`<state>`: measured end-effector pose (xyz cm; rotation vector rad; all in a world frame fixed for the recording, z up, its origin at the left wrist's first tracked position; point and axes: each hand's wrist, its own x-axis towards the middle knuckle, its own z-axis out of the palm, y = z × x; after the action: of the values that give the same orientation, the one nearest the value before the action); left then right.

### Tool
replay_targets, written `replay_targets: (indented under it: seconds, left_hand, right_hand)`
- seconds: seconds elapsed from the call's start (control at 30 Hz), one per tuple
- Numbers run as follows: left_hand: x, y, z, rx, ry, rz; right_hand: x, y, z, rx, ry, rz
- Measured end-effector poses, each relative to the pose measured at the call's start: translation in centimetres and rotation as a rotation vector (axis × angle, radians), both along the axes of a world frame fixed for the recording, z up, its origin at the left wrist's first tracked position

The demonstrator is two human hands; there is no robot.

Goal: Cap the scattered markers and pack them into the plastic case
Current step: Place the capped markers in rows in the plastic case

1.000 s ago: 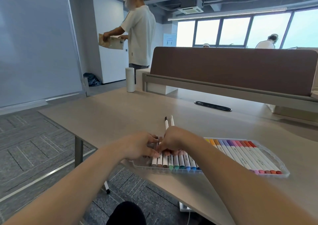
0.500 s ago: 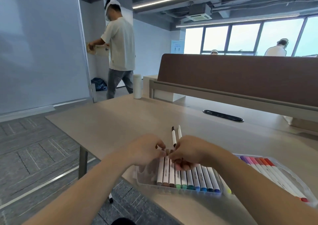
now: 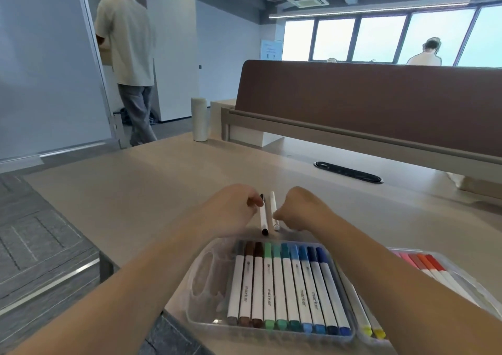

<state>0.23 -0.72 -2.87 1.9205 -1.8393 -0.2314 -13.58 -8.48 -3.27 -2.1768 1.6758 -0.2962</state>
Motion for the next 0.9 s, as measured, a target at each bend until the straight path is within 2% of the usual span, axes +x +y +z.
replay_targets:
  seconds: [0.3,0.43,0.67,0.9]
  left_hand:
    - [-0.1,1.1,-0.9,-0.003,0.006,0.042]
    - [0.4,2.9,-1.0,0.009,0.033,0.06]
    - [1.5,7.4,-1.2,0.071,-0.053,0.056]
    - [1.7,11.0,-1.2,0.166,-0.006,-0.05]
  right_hand:
    - [1.2,-0.4,0.4,0.041,0.096,0.019]
    - [0.9,2.6,2.5,0.04,0.004,0.082]
    - [0.1,10.9,4.5,0.314,-0.037,0.315]
    - [0.4,14.2,3.2,0.391,-0.086,0.356]
